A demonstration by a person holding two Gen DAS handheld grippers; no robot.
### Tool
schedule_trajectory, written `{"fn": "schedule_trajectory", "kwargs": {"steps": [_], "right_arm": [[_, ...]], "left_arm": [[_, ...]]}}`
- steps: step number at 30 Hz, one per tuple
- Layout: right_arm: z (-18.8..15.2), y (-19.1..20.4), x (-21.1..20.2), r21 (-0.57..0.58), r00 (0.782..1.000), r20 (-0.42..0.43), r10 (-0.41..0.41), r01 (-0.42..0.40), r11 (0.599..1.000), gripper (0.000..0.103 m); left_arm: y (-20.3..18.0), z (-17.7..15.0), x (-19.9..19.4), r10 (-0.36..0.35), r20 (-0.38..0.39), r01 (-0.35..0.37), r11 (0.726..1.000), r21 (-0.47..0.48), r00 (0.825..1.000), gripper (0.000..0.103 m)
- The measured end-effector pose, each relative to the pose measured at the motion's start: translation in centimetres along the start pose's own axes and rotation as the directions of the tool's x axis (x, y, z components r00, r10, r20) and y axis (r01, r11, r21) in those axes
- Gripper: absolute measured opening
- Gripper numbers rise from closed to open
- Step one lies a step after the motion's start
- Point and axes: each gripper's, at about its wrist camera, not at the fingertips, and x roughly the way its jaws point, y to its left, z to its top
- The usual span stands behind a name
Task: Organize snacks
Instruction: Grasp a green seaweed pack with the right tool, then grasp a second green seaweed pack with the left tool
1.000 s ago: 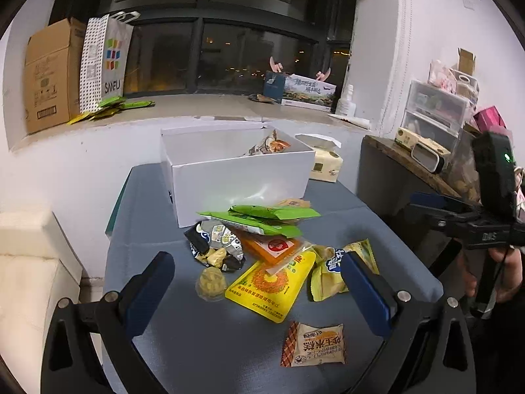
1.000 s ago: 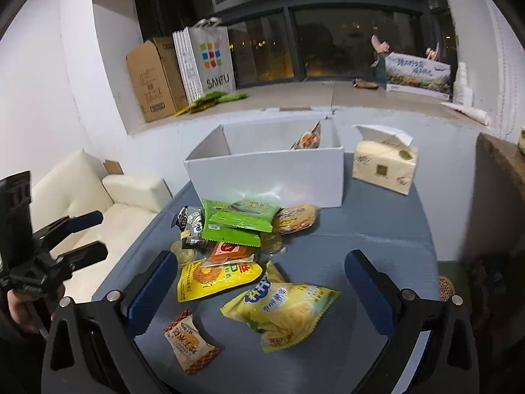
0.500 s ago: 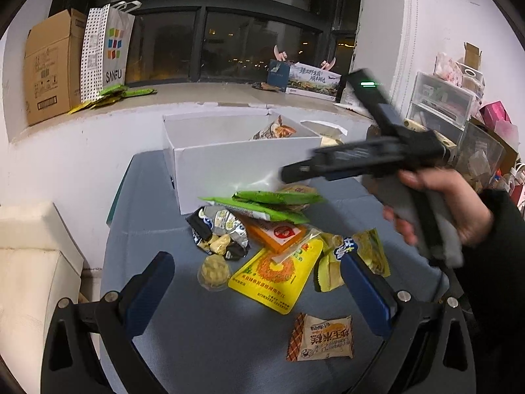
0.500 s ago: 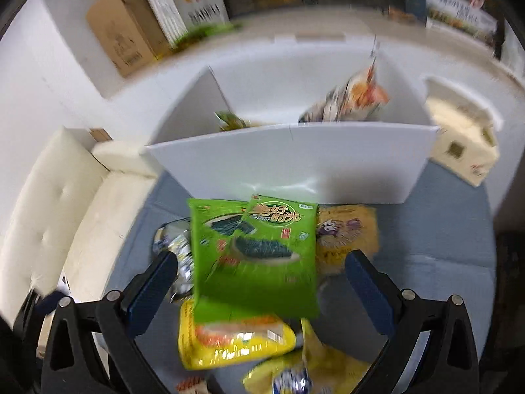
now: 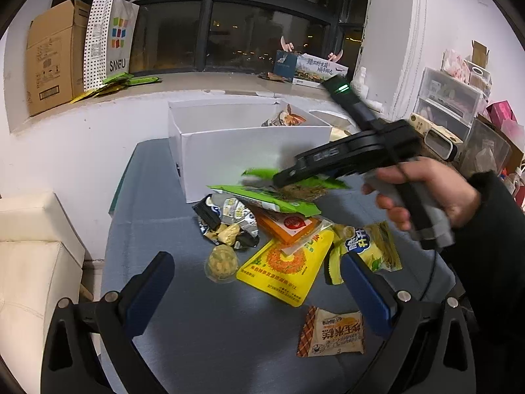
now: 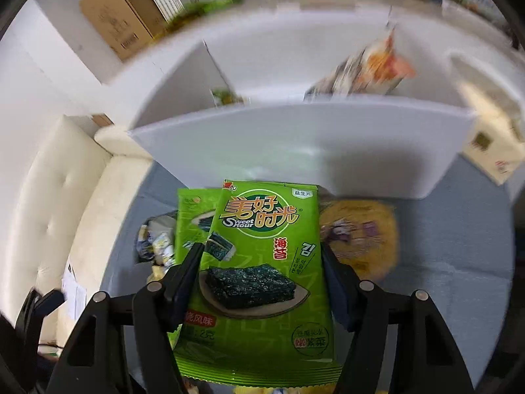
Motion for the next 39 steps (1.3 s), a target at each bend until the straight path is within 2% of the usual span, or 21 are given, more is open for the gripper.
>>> {"fn": "schedule_trajectory", "kwargs": {"steps": [3, 6, 9, 11, 13, 14, 16, 19, 20, 23, 24, 26, 27, 29, 30, 32, 33, 35, 37, 39], "right_arm": [[-1.6, -0.7, -4.5, 0.003, 0.994, 0.104, 0.046, -0.047, 0.999, 0.072], [-3.4, -1.3, -8.5, 0.001, 0.979, 0.197, 0.055, -0.056, 0.998, 0.072], [-5.6, -2.1, -12.4, 0.014, 0.952, 0.296, 0.074, -0.082, 0.997, 0.072], [-7.4, -2.9, -14.6, 0.034, 0.928, 0.361, 0.097, -0.117, 0.993, 0.072], [-8.8, -3.9, -16.6, 0.058, 0.907, 0.408, 0.105, -0.140, 0.988, 0.072], [-9.5, -4.2, -17.3, 0.066, 0.898, 0.428, 0.103, -0.145, 0.987, 0.072], [-10.8, -4.6, -18.6, 0.077, 0.879, 0.467, 0.094, -0.146, 0.986, 0.072], [-12.3, -5.4, -19.6, 0.081, 0.858, 0.504, 0.100, -0.162, 0.983, 0.072], [-12.8, -5.6, -20.0, 0.082, 0.851, 0.516, 0.100, -0.165, 0.983, 0.072], [-13.4, -6.1, -19.9, 0.088, 0.847, 0.523, 0.093, -0.162, 0.983, 0.072], [-13.6, -6.3, -19.7, 0.098, 0.848, 0.524, 0.080, -0.154, 0.983, 0.072], [-13.9, -6.6, -19.2, 0.105, 0.852, 0.518, 0.080, -0.156, 0.982, 0.072], [-14.1, -6.7, -19.1, 0.106, 0.850, 0.520, 0.082, -0.160, 0.981, 0.072], [-14.2, -6.6, -18.7, 0.103, 0.855, 0.512, 0.082, -0.156, 0.982, 0.072], [-14.4, -6.6, -18.5, 0.103, 0.856, 0.510, 0.081, -0.154, 0.983, 0.072], [-14.3, -6.4, -18.2, 0.092, 0.859, 0.504, 0.085, -0.151, 0.984, 0.072], [-14.4, -6.2, -18.1, 0.087, 0.860, 0.503, 0.085, -0.148, 0.985, 0.072], [-14.4, -6.0, -17.8, 0.083, 0.863, 0.498, 0.084, -0.144, 0.986, 0.072], [-14.2, -5.6, -17.3, 0.081, 0.867, 0.490, 0.086, -0.144, 0.986, 0.072], [-13.9, -5.2, -16.9, 0.069, 0.867, 0.489, 0.091, -0.142, 0.987, 0.072]], "left_arm": [[-0.5, 0.4, 0.6, -0.035, -0.009, 0.035, 0.999, -0.006, 0.999, 0.103], [-1.3, 1.2, 1.5, -0.068, -0.021, 0.067, 0.997, -0.027, 0.997, 0.103], [-1.6, 2.2, 2.7, -0.126, -0.034, 0.123, 0.989, -0.077, 0.991, 0.103], [-1.7, 3.0, 4.1, -0.192, -0.052, 0.182, 0.971, -0.154, 0.980, 0.103], [-1.4, 3.6, 5.6, -0.263, -0.055, 0.241, 0.936, -0.256, 0.963, 0.103], [-1.2, 3.8, 6.4, -0.270, -0.064, 0.239, 0.922, -0.303, 0.961, 0.103], [-0.8, 4.3, 7.8, -0.263, -0.078, 0.216, 0.901, -0.376, 0.962, 0.103], [0.7, 4.5, 10.8, -0.269, -0.124, 0.161, 0.823, -0.545, 0.955, 0.102], [1.0, 4.5, 11.5, -0.270, -0.134, 0.148, 0.807, -0.572, 0.954, 0.102], [2.2, 4.2, 14.4, -0.300, -0.150, 0.126, 0.732, -0.669, 0.942, 0.102], [2.5, 4.0, 15.4, -0.324, -0.146, 0.130, 0.694, -0.708, 0.935, 0.101], [3.0, 3.8, 17.0, -0.335, -0.152, 0.113, 0.652, -0.750, 0.930, 0.096], [3.1, 3.8, 17.4, -0.331, -0.153, 0.107, 0.650, -0.752, 0.931, 0.088], [3.2, 4.2, 17.6, -0.291, -0.152, 0.091, 0.678, -0.729, 0.945, 0.062], [3.4, 4.2, 17.7, -0.288, -0.145, 0.096, 0.682, -0.725, 0.947, 0.028], [3.7, 3.9, 17.4, -0.284, -0.134, 0.103, 0.684, -0.722, 0.950, 0.023], [3.7, 3.9, 17.2, -0.279, -0.128, 0.109, 0.696, -0.709, 0.952, 0.021], [3.6, 3.8, 16.3, -0.258, -0.114, 0.120, 0.739, -0.663, 0.959, 0.017], [3.6, 3.6, 15.3, -0.277, -0.089, 0.155, 0.744, -0.651, 0.957, 0.015], [3.4, 3.7, 14.0, -0.284, -0.060, 0.189, 0.767, -0.614, 0.957, 0.014]]}}
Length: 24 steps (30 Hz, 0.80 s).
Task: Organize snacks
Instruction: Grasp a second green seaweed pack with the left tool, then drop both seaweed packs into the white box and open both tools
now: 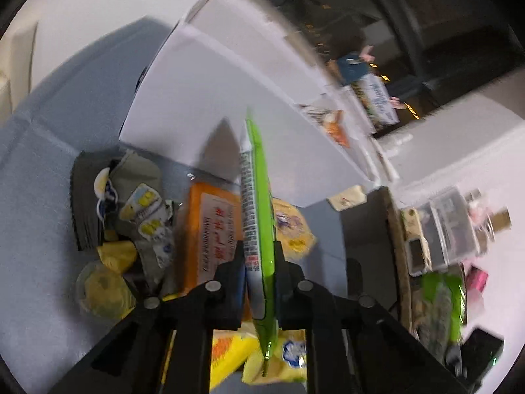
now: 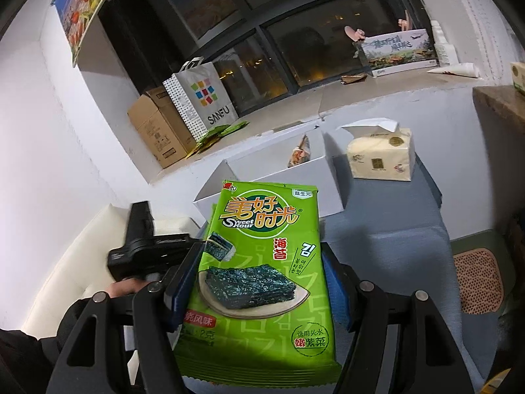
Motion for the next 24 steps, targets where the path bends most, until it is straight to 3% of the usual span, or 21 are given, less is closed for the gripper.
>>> {"fn": "schedule_trajectory", "kwargs": {"steps": [5, 12, 17, 20, 22, 23, 24], "right_arm": [[0.8, 1.2, 2.0, -0.033, 1.000, -0.019, -0.014, 0.013, 0.999, 0.072], [6.4, 3.3, 8.2, -0.088, 0.999, -0.032, -0.031, 0.028, 0.996, 0.072], [12.4, 3.7, 14.6, -0.047, 0.998, -0.030, -0.046, 0.045, 0.998, 0.072], [15.3, 3.6, 18.8, 0.007, 0.998, -0.059, -0.028, 0.029, 1.000, 0.072], [16.8, 3.6, 21.4, 0.013, 0.997, -0.077, -0.023, 0.024, 1.000, 0.073], [17.1, 3.5, 22.5, 0.016, 0.996, -0.088, -0.025, 0.027, 1.000, 0.078], [17.4, 3.2, 23.6, 0.022, 0.994, -0.107, -0.031, 0.033, 0.999, 0.088]], "left_arm": [[-1.8, 0.2, -4.2, -0.091, 0.075, 0.083, 0.992, 0.098, 0.993, 0.014], [-4.6, 4.9, -8.8, -0.092, 0.204, 0.044, 0.972, 0.230, 0.975, 0.014], [-5.9, 11.7, -7.8, -0.015, 0.248, -0.049, 0.966, 0.253, 0.969, 0.014], [-5.7, 15.2, -6.3, 0.035, 0.243, -0.098, 0.963, 0.250, 0.969, 0.014], [-5.7, 17.0, -4.4, 0.067, 0.190, -0.116, 0.958, 0.263, 0.980, 0.016], [-5.8, 17.6, -3.3, 0.091, 0.170, -0.133, 0.956, 0.260, 0.981, 0.016], [-5.9, 18.0, -2.4, 0.130, 0.162, -0.169, 0.950, 0.262, 0.978, 0.029]]}}
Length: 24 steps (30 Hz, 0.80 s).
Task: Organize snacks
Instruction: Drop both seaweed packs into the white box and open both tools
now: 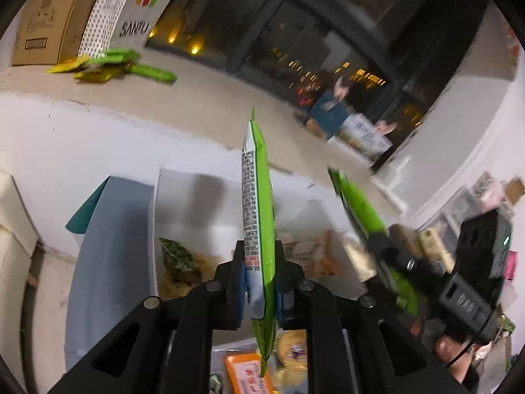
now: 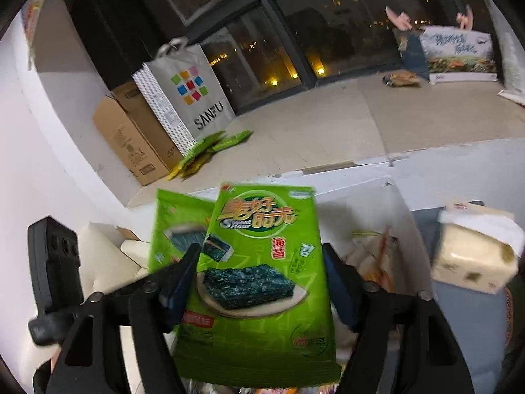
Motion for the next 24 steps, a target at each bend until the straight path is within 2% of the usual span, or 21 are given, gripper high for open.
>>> {"fn": "schedule_trajectory", "kwargs": {"steps": [1, 3, 6, 10, 13, 15, 18, 20, 22, 24], "right_arm": [[0.2, -0.3, 0.9, 0.014, 1.000, -0.021, -0.012, 0.012, 1.000, 0.093], [0.2, -0.7, 1.2, 0.031, 0.998, -0.036, -0.053, 0.054, 0.998, 0.096], [0.0, -1.3, 0.3, 0.057, 1.000, 0.010, -0.026, 0.025, 0.998, 0.096], [-0.3, -1.9, -1.3, 0.070, 0.999, 0.026, -0.032, 0.030, 0.997, 0.096], [-0.6, -1.3, -3.2, 0.034, 0.998, 0.060, -0.030, 0.028, 0.999, 0.096], [-0.9, -0.6, -4.9, -0.004, 0.996, 0.083, -0.025, 0.026, 1.000, 0.103], [-2.0, 0.3, -8.0, -0.042, 0.993, 0.119, -0.005, 0.010, 0.999, 0.103], [-3.2, 0.8, -10.2, -0.068, 0.989, 0.145, 0.019, -0.009, 0.998, 0.103], [-4.8, 1.5, -12.6, -0.117, 0.984, 0.173, 0.033, -0.013, 0.993, 0.103], [-6.3, 2.0, -14.5, -0.153, 0.979, 0.203, 0.032, -0.001, 0.988, 0.103]], "left_arm": [[-0.1, 0.2, 0.8, 0.051, -0.018, -0.050, 0.998, 0.023, 0.999, 0.058], [0.2, 0.1, 1.7, 0.108, -0.025, -0.107, 0.993, 0.042, 0.994, 0.102], [0.8, -0.4, 1.9, 0.149, -0.010, -0.148, 0.987, 0.062, 0.989, 0.103], [0.7, -1.4, 1.0, 0.155, -0.015, -0.153, 0.984, 0.092, 0.988, 0.103], [-0.4, -2.4, -1.0, 0.134, 0.023, -0.135, 0.982, 0.132, 0.991, 0.103], [-1.3, -2.9, -2.7, 0.133, 0.056, -0.141, 0.976, 0.167, 0.990, 0.103], [-2.6, -4.6, -5.6, 0.100, 0.097, -0.121, 0.964, 0.238, 0.990, 0.103], [-3.5, -5.6, -7.4, 0.055, 0.126, -0.091, 0.949, 0.301, 0.990, 0.103], [-4.4, -7.7, -9.8, 0.055, 0.201, -0.129, 0.917, 0.378, 0.978, 0.103], [-4.6, -9.5, -11.7, 0.026, 0.223, -0.117, 0.907, 0.405, 0.974, 0.103]]}}
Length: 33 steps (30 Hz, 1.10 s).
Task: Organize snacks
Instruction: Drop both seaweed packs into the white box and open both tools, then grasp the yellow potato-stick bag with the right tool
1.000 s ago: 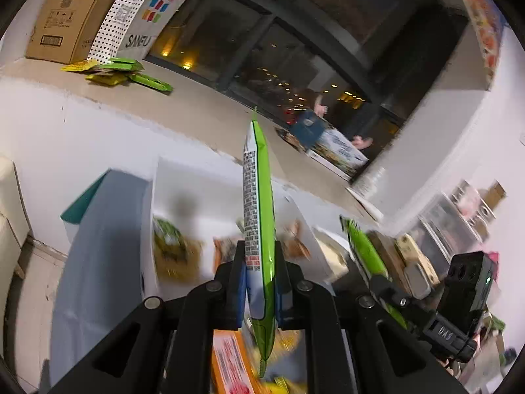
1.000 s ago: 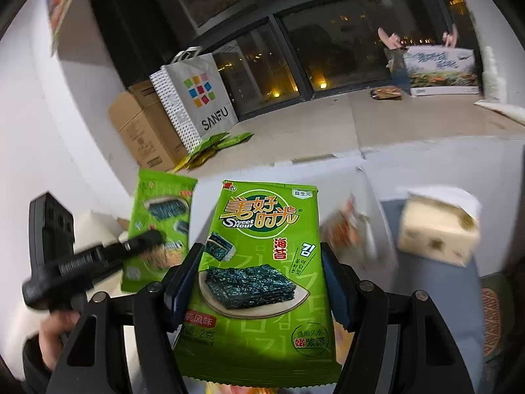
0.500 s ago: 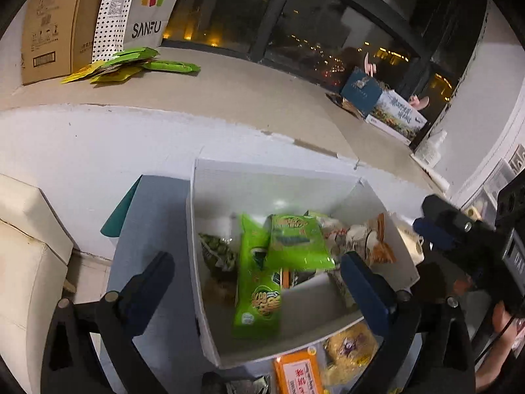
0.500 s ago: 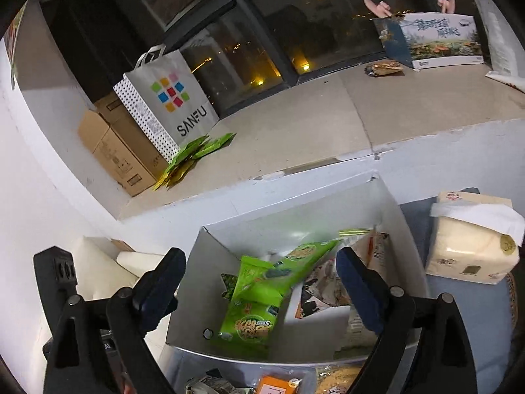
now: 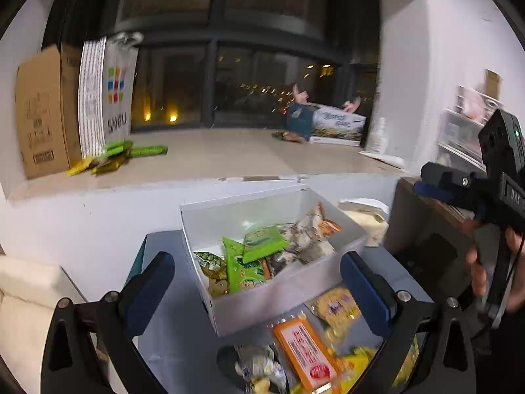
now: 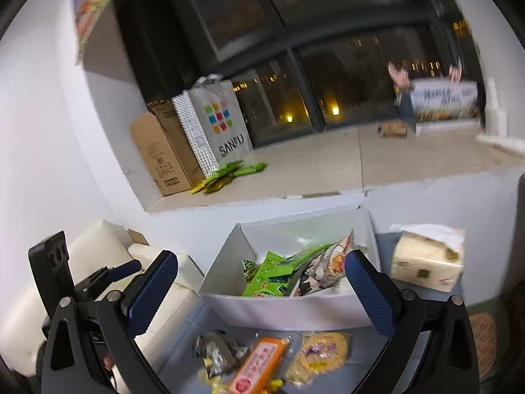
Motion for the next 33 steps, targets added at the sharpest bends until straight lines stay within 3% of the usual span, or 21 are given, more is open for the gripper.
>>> {"fn": "schedule_trajectory", "kwargs": {"steps": [5, 16, 21, 25, 33], "right_arm": [[-3.8, 1.0, -5.1, -0.057, 0.999, 0.039, -0.005, 0.007, 0.998, 0.103], [-12.1, 0.2, -10.5, -0.041, 0.994, -0.028, -0.102, 0.101, 0.994, 0.103], [-14.3, 0.4, -9.9, -0.146, 0.982, -0.123, -0.143, 0.125, 0.981, 0.103], [-16.3, 0.5, -8.5, -0.291, 0.952, -0.183, -0.244, 0.185, 0.939, 0.103], [-18.8, 0.7, -4.4, -0.452, 0.919, -0.325, -0.222, 0.056, 0.890, 0.103]], "left_arm": [[-1.4, -3.3, -4.9, -0.051, 0.058, 0.054, 0.998, -0.037, 0.997, 0.103], [-3.7, -9.9, -9.0, -0.046, -0.013, 0.045, 0.997, -0.058, 0.999, 0.103], [-4.1, -11.0, -10.3, -0.036, 0.006, 0.037, 0.997, -0.065, 0.999, 0.103], [-4.5, -11.8, -10.5, -0.033, -0.014, 0.033, 0.999, -0.025, 0.999, 0.103], [-3.9, -13.2, -9.8, -0.038, -0.075, 0.033, 0.997, -0.067, 0.997, 0.103]]}}
